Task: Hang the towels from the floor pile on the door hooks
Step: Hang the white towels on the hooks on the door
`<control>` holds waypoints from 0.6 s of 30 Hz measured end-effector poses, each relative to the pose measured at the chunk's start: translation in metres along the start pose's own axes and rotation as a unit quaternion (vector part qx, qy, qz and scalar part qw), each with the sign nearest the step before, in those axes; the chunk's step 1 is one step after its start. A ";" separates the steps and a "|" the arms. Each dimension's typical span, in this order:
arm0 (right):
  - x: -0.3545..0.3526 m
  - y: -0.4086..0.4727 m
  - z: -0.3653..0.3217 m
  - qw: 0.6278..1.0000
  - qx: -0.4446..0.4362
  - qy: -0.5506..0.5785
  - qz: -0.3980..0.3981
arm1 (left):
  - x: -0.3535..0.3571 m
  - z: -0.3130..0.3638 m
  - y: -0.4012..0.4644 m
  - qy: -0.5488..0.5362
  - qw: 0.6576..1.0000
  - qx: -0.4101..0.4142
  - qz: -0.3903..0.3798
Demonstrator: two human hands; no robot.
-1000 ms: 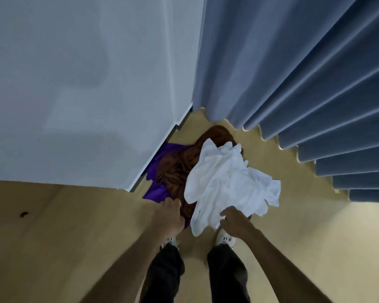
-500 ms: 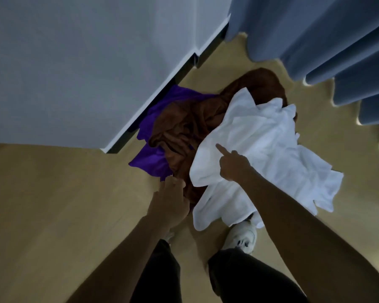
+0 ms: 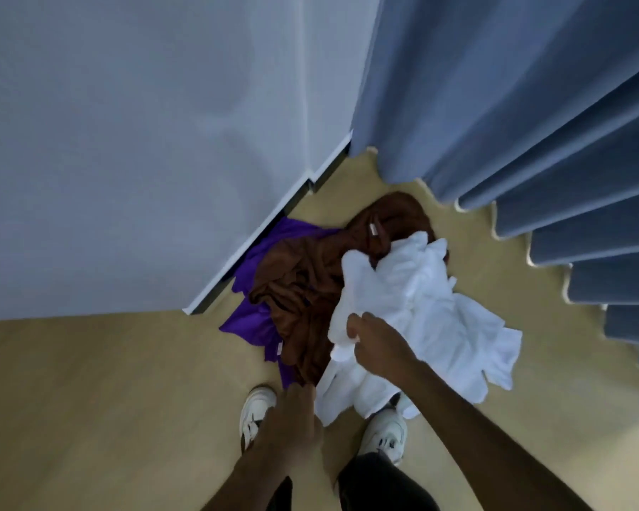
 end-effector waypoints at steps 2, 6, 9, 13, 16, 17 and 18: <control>-0.051 -0.034 -0.038 0.998 -0.014 0.035 0.040 | -0.036 0.028 -0.033 -0.007 1.000 0.017 0.019; -0.152 -0.099 -0.108 0.992 -0.047 0.055 0.101 | -0.115 0.083 -0.100 -0.052 0.994 0.046 0.084; -0.227 -0.142 -0.150 0.987 -0.065 0.032 0.141 | -0.166 0.119 -0.147 -0.092 0.981 0.080 0.147; -0.307 -0.198 -0.200 0.964 -0.151 0.064 0.208 | -0.220 0.168 -0.209 -0.126 0.961 0.101 0.224; -0.354 -0.237 -0.228 0.929 -0.210 0.058 0.300 | -0.263 0.198 -0.260 -0.189 0.929 0.131 0.288; -0.367 -0.250 -0.233 0.911 -0.218 0.085 0.340 | -0.276 0.206 -0.279 -0.201 0.916 0.149 0.313; -0.376 -0.263 -0.234 0.889 -0.217 0.125 0.383 | -0.289 0.211 -0.297 -0.211 0.905 0.164 0.330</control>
Point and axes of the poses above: each hand's wrist, its own y-axis towards the middle knuckle, its own x-axis out of the palm, z = x × y, the point moved 3 cm from there along y, towards the middle knuckle, and after that the axes turned 13 degrees about -x, right-handed, at the moved point
